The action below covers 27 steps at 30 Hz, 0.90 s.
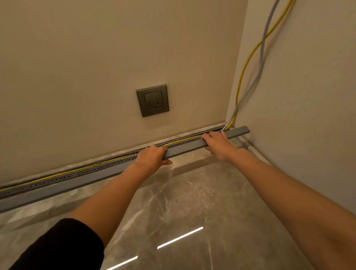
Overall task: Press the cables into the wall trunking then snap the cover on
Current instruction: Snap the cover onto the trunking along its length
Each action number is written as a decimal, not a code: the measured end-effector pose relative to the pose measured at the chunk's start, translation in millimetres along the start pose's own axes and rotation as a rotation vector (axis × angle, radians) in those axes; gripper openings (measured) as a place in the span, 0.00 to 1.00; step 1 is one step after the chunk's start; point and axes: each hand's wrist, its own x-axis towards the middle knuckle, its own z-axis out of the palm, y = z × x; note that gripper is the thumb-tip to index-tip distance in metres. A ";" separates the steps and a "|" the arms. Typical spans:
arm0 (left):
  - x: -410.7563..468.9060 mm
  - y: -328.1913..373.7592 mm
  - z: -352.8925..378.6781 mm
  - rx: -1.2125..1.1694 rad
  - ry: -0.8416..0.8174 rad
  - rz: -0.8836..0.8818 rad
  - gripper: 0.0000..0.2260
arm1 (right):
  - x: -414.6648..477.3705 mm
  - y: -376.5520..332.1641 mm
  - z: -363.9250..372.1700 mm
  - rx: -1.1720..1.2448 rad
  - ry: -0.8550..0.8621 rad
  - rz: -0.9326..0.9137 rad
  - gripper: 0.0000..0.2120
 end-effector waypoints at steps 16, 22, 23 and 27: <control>84.7 -32.2 11.7 -0.014 -0.059 -0.159 0.27 | 83.7 17.5 37.2 0.073 0.054 0.035 0.20; 91.4 -35.1 22.3 0.031 -0.059 -0.140 0.24 | 90.0 22.6 35.8 0.030 0.068 0.009 0.20; 91.8 -35.4 22.0 0.039 -0.051 -0.138 0.23 | 90.8 22.2 35.0 0.021 0.073 0.005 0.20; 93.5 -33.7 20.6 0.104 -0.034 -0.116 0.21 | 91.7 21.0 31.0 0.001 0.058 0.006 0.18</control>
